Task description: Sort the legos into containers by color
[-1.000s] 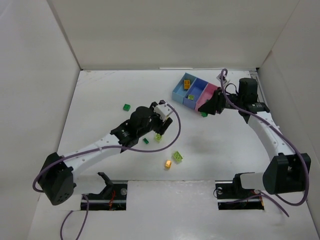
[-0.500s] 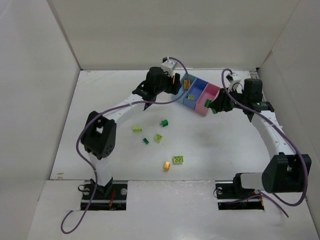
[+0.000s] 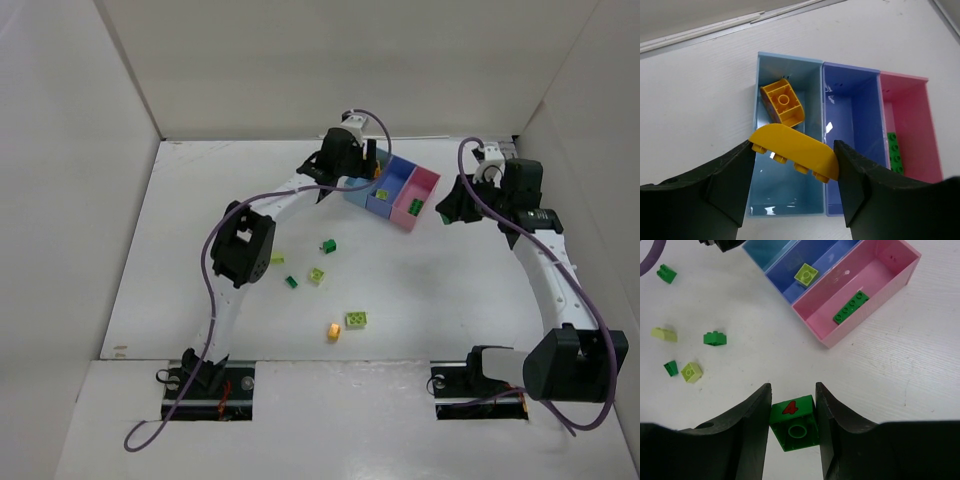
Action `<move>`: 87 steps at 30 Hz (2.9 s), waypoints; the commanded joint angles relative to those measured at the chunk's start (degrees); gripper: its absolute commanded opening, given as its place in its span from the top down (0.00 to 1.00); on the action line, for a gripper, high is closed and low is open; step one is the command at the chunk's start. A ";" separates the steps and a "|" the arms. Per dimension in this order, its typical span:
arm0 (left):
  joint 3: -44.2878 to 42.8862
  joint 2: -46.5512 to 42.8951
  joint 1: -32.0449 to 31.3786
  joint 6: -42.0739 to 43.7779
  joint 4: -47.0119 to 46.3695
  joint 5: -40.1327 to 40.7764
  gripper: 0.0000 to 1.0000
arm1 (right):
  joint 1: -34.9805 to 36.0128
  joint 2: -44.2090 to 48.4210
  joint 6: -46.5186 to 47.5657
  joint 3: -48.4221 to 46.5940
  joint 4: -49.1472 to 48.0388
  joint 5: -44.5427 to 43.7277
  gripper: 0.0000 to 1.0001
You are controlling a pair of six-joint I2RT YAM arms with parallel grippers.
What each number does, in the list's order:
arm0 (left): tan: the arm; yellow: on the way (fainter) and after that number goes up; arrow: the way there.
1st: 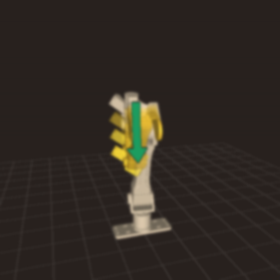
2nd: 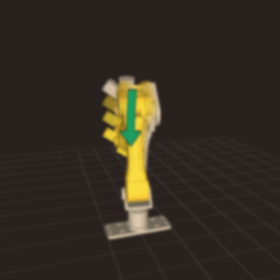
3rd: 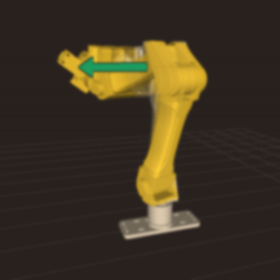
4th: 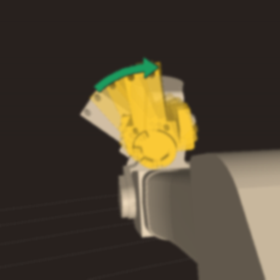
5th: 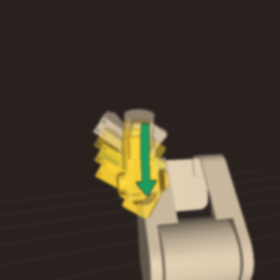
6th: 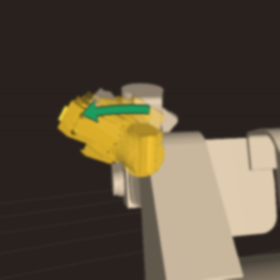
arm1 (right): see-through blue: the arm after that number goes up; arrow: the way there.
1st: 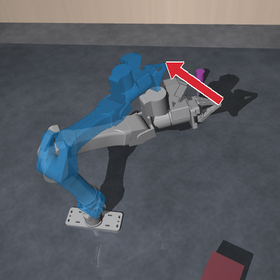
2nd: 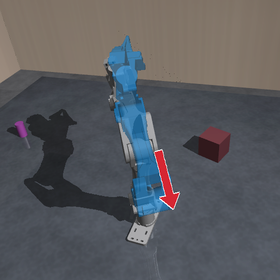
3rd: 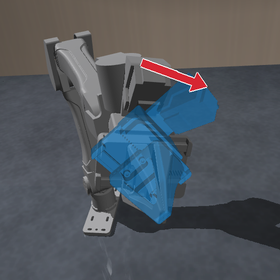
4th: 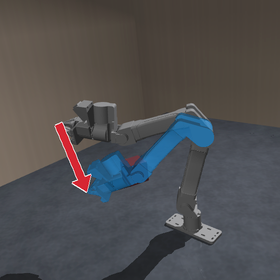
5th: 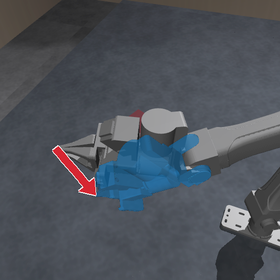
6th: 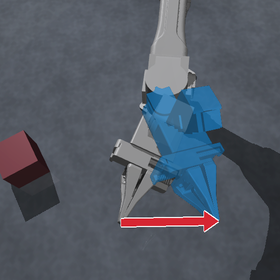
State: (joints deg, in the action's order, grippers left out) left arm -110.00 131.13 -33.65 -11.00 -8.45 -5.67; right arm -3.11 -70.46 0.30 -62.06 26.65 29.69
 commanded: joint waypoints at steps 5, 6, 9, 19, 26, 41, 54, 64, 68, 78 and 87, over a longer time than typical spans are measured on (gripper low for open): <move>-2.86 -1.40 -0.19 -0.25 -1.14 3.13 0.14 | -0.75 0.24 0.67 -0.25 -1.42 -1.13 0.98; -2.86 -1.40 -0.19 -0.25 -1.13 3.12 0.10 | -0.75 0.23 0.67 -0.25 -1.43 -1.13 0.98; -2.86 -2.98 -0.19 0.80 0.10 1.46 0.00 | -0.75 -0.30 0.67 -0.25 -1.96 -0.60 0.98; 14.96 -25.46 0.87 3.09 -2.97 0.39 0.00 | 0.47 -3.37 0.67 -1.74 -5.56 -8.13 0.95; 29.65 -42.09 9.38 0.64 1.67 -1.87 0.00 | 6.72 -12.15 1.90 -6.93 -13.18 -15.19 0.95; 33.00 -48.34 15.37 4.50 16.70 2.24 0.00 | 14.54 -25.60 5.68 -16.95 -19.01 -22.92 0.93; 30.55 -43.42 23.45 6.43 17.24 -3.47 0.00 | 16.30 -34.04 5.15 -23.81 -19.01 -22.75 0.88; 20.80 -33.14 27.14 9.34 17.85 -8.82 0.00 | 16.30 -42.39 4.63 -32.85 -15.34 -21.61 0.83; 12.46 -26.91 30.13 8.81 20.39 -15.30 0.00 | 16.30 -45.38 4.63 -39.09 -9.26 -23.97 0.82; 2.85 -19.59 31.80 9.42 27.97 -19.12 0.00 | 16.30 -45.92 3.58 -37.17 -9.25 -23.98 0.69; 4.80 -21.27 32.33 10.04 27.26 -15.86 0.00 | 16.30 -46.53 1.99 -38.48 -6.27 -23.72 0.71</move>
State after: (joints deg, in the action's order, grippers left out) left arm -104.71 113.80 -1.74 -1.98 19.35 -22.15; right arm 12.80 -116.73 3.77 -97.80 18.76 6.39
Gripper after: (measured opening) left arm 0.993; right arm 0.435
